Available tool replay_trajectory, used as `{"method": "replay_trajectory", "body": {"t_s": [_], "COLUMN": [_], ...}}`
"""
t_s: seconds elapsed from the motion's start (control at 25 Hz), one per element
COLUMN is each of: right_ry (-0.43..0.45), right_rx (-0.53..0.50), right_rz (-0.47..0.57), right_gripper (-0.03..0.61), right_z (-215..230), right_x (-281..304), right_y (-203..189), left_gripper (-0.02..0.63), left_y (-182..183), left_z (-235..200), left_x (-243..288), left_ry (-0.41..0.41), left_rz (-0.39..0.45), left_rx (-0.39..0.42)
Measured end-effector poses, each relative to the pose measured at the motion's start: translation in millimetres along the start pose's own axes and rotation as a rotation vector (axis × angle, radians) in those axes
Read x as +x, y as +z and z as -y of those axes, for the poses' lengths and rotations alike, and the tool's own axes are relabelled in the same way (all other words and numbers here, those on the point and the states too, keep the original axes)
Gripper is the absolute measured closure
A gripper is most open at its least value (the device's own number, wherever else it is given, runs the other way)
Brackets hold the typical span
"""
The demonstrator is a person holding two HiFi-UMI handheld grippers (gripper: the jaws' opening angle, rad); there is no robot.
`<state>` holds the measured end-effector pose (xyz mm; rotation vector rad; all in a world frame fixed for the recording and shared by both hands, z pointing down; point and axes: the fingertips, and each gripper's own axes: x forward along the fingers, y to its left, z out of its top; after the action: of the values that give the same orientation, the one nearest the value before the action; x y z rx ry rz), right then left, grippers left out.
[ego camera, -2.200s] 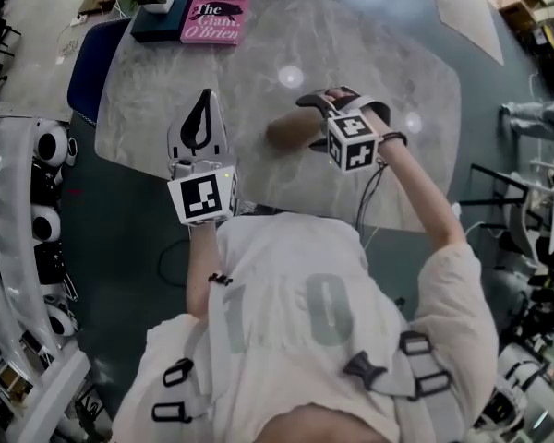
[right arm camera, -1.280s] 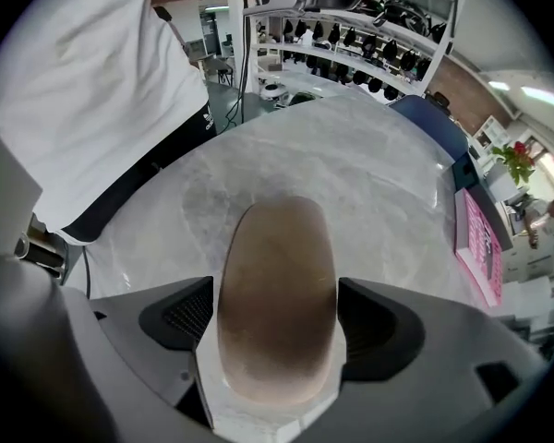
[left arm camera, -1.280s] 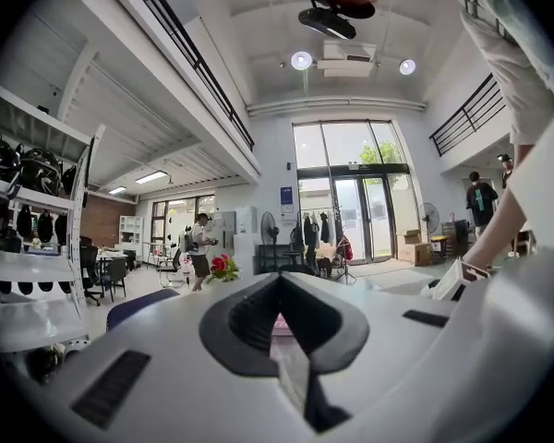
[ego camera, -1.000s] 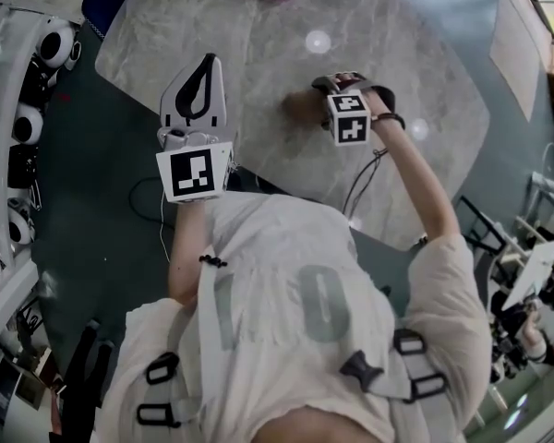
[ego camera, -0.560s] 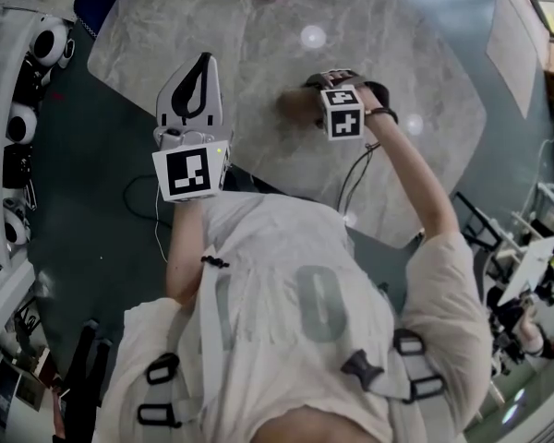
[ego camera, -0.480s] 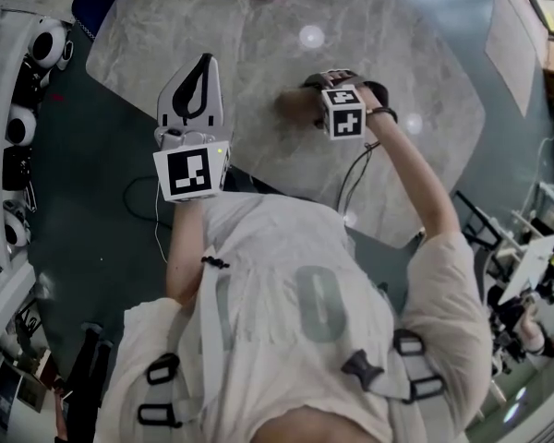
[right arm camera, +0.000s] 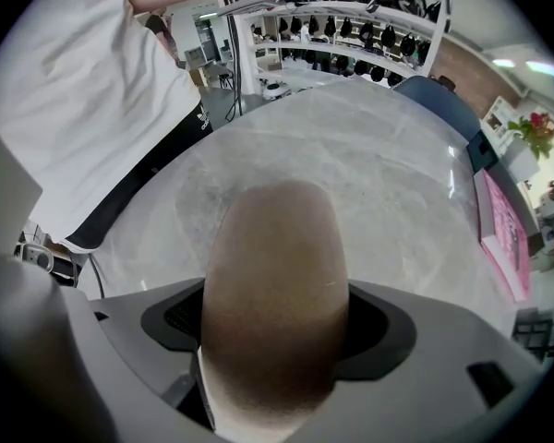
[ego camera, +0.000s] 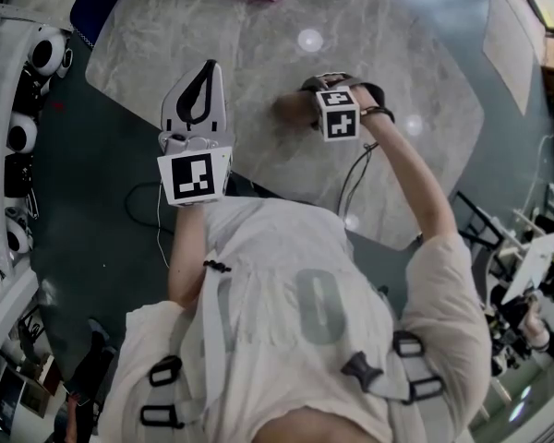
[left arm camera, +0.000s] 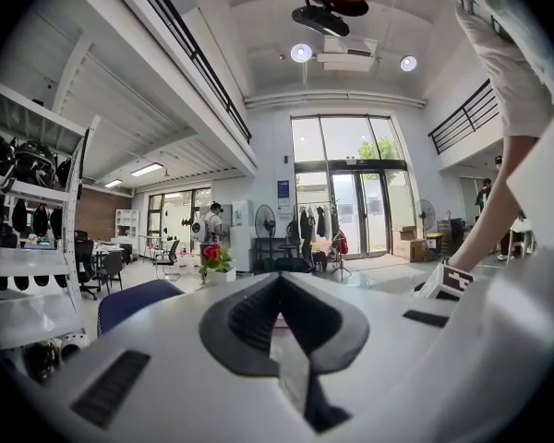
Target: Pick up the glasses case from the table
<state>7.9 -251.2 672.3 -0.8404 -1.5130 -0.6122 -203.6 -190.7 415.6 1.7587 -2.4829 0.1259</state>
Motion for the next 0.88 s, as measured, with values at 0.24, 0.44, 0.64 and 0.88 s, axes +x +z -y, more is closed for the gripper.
{"method": "replay_trajectory", "body": {"t_s": [0.24, 0.44, 0.64, 0.88], "right_ry": [-0.002, 0.0, -0.008, -0.036], "right_rx": [0.003, 0.005, 0.003, 0.005], "right_rz": [0.0, -0.004, -0.004, -0.022], "right_gripper": [0.189, 0.189, 0.189, 0.19], "right_z": [-1, 0, 3, 0], "right_x": [1, 3, 0, 0], "right_y": [0, 1, 2, 3], "left_gripper": [0.611, 0.611, 0.611, 0.611], "left_y": [0, 1, 9, 19], "left_z": [-1, 0, 4, 10], "left_x": [-1, -1, -3, -10], "left_ry": [0.009, 0.004, -0.024, -0.062], "left_rz": [0.001, 0.004, 0.024, 0.051], "left_rx": [0.002, 0.006, 0.009, 0.03]}}
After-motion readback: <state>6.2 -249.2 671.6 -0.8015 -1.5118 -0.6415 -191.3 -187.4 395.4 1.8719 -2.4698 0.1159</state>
